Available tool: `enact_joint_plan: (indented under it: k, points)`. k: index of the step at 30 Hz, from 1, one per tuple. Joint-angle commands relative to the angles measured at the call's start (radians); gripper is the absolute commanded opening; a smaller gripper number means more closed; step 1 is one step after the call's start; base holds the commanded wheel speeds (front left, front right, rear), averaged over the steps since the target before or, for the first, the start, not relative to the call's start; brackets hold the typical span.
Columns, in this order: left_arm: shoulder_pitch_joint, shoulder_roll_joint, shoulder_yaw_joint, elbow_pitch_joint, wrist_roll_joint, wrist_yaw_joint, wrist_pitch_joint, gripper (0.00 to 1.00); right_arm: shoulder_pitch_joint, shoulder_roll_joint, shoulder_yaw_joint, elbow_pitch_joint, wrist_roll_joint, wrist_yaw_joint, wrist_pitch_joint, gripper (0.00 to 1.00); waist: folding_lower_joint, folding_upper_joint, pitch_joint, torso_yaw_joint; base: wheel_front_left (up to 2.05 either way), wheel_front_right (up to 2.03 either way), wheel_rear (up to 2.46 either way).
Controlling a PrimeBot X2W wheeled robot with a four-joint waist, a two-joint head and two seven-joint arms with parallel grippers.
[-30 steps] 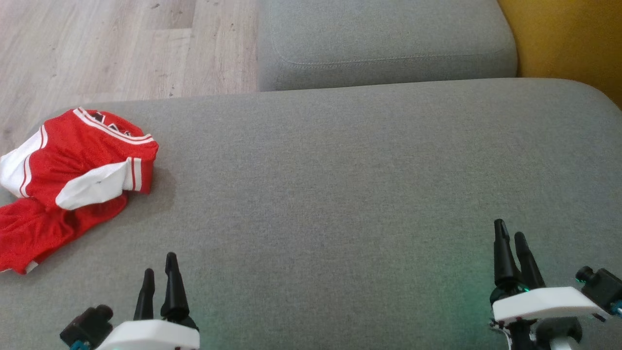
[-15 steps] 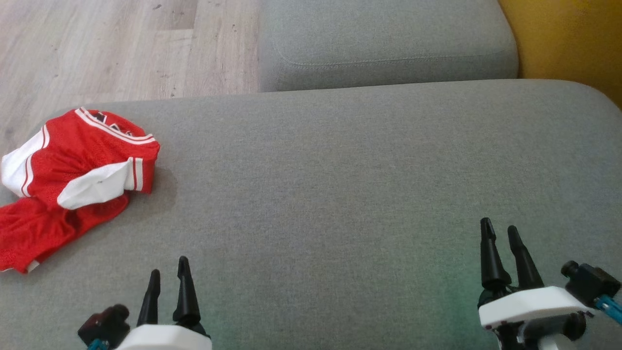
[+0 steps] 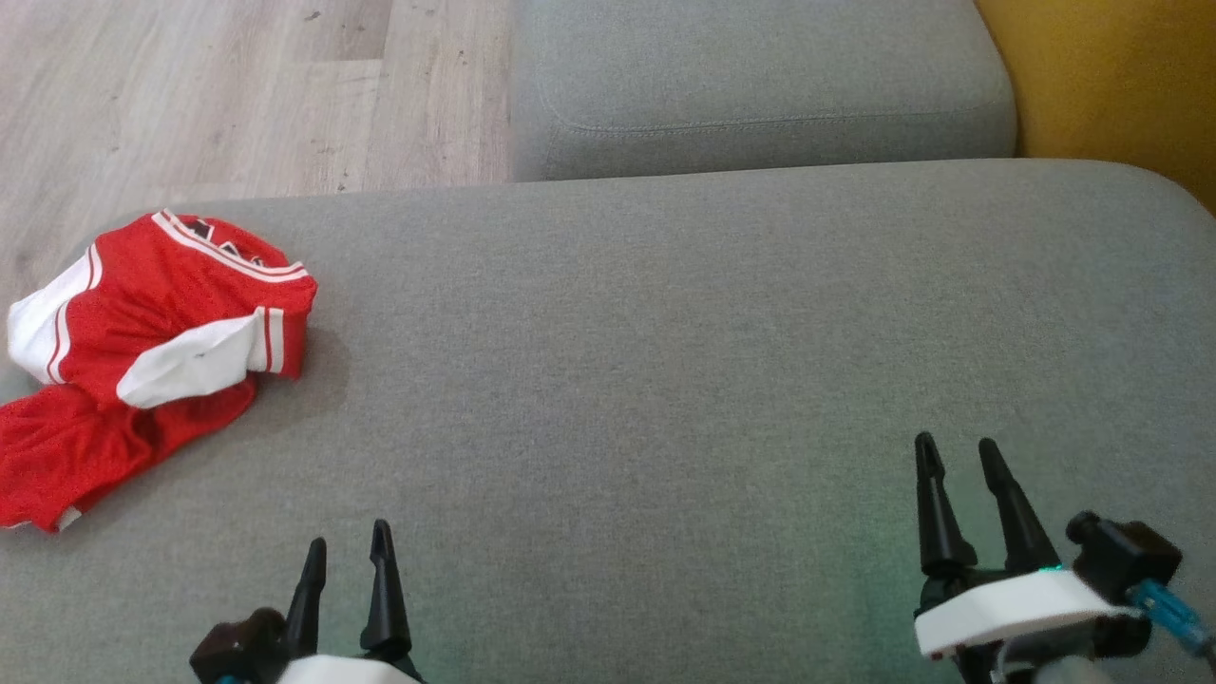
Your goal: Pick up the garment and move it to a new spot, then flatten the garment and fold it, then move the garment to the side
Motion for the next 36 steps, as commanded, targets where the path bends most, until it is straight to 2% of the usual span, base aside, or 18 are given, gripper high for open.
enact_joint_plan:
  k: [1,26,30,36]
  points:
    - [-0.027,0.007,0.018,-0.028,0.028,0.007,-0.016,1.00,-0.019,-0.008,0.027,-0.039,-0.030,0.006,-0.018,1.00,-0.0001,0.0000,0.000,0.000,0.00,0.00,0.00]
    - [-0.010,0.020,-0.025,-0.007,0.272,0.052,-0.063,1.00,-0.009,-0.010,0.089,-0.013,-0.352,0.008,-0.092,1.00,-0.0001,0.0000,-0.014,0.006,0.00,0.00,0.00]
    - [-0.007,0.021,-0.029,-0.004,0.300,0.058,-0.068,1.00,-0.009,-0.011,0.093,-0.005,-0.386,0.008,-0.101,1.00,-0.0001,0.0000,-0.016,0.007,0.00,0.00,0.00]
    - [-0.001,0.024,-0.028,-0.013,0.292,0.068,-0.058,1.00,-0.014,-0.011,0.089,0.017,-0.376,0.008,-0.102,1.00,-0.0001,0.0000,-0.017,0.008,0.00,0.00,0.00]
